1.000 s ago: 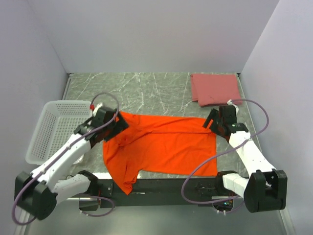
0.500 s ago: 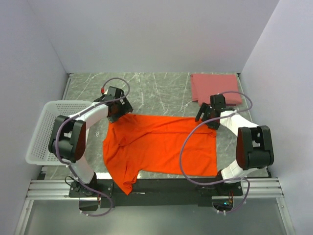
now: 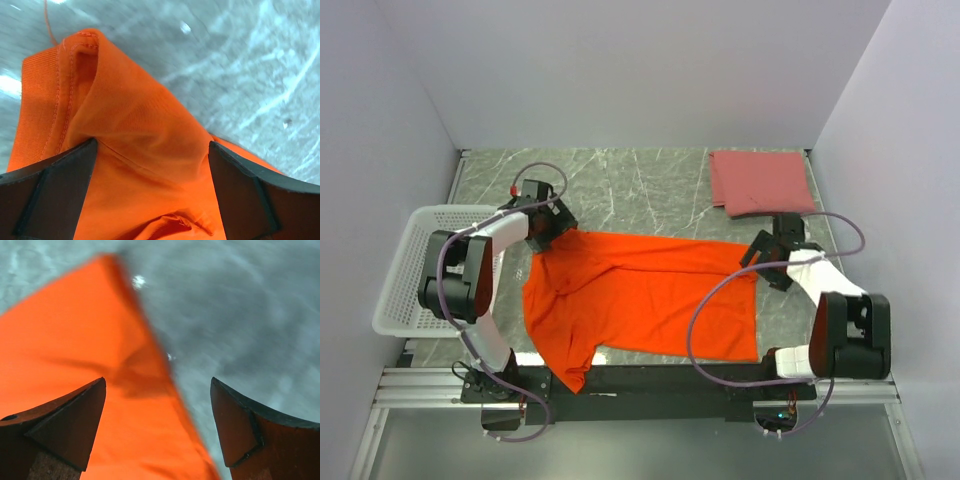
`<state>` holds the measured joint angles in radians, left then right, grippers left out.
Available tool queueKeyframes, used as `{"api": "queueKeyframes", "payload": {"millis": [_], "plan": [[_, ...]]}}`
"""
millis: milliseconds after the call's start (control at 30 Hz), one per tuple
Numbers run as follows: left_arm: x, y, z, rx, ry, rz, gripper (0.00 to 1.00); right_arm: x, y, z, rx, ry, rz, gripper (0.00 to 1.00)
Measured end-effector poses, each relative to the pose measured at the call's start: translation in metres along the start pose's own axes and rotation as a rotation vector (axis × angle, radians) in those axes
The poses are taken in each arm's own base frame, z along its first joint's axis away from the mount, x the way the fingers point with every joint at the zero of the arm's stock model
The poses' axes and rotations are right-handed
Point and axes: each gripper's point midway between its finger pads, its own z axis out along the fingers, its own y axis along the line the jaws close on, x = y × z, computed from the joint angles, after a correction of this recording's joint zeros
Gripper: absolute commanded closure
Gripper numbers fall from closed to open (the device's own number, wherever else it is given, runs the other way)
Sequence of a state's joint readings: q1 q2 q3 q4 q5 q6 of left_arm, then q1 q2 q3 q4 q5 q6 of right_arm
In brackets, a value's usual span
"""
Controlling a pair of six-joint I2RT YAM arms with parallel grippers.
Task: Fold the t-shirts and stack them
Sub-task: Fold the tshirt
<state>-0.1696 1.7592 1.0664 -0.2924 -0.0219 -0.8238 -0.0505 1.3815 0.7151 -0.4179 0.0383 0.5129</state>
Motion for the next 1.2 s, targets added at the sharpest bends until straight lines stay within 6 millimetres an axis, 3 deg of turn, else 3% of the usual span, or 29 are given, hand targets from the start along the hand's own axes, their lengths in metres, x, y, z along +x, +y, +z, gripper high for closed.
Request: {"api": "queueKeyframes", "payload": {"millis": [100,200,400,500,600,667,867,933,967,1200], "plan": [[-0.007,0.006,0.001,-0.008,-0.008,-0.014,0.01,-0.003,-0.015,-0.015,0.013,-0.028,0.04,0.09],[-0.008,0.007,0.001,0.0,-0.003,-0.006,0.01,-0.013,-0.011,-0.029,-0.029,-0.076,0.04,0.09],[-0.009,0.002,0.001,0.015,0.008,0.015,0.0,-0.017,0.031,-0.047,-0.218,-0.089,-0.044,0.08],[-0.013,-0.001,0.004,0.014,0.009,0.02,0.01,-0.017,0.066,-0.052,-0.276,-0.082,-0.133,0.08],[-0.017,-0.005,0.007,0.016,0.007,0.023,0.01,-0.02,0.098,-0.044,-0.297,-0.06,-0.176,0.08],[-0.017,-0.005,0.008,0.014,0.008,0.026,0.01,-0.023,0.104,-0.028,-0.272,-0.036,-0.169,0.08],[-0.02,-0.008,0.013,0.009,0.013,0.028,0.01,-0.004,0.091,0.027,-0.144,0.089,-0.152,0.08],[-0.024,-0.012,0.017,0.013,0.008,0.03,0.01,-0.016,0.1,0.028,-0.158,0.07,-0.139,0.08],[-0.026,-0.014,0.019,0.015,0.007,0.031,0.01,-0.019,0.101,0.031,-0.156,0.065,-0.132,0.15],[-0.049,-0.038,0.039,0.038,-0.006,0.03,0.01,-0.047,0.091,0.044,-0.147,0.09,-0.045,0.16]]}}
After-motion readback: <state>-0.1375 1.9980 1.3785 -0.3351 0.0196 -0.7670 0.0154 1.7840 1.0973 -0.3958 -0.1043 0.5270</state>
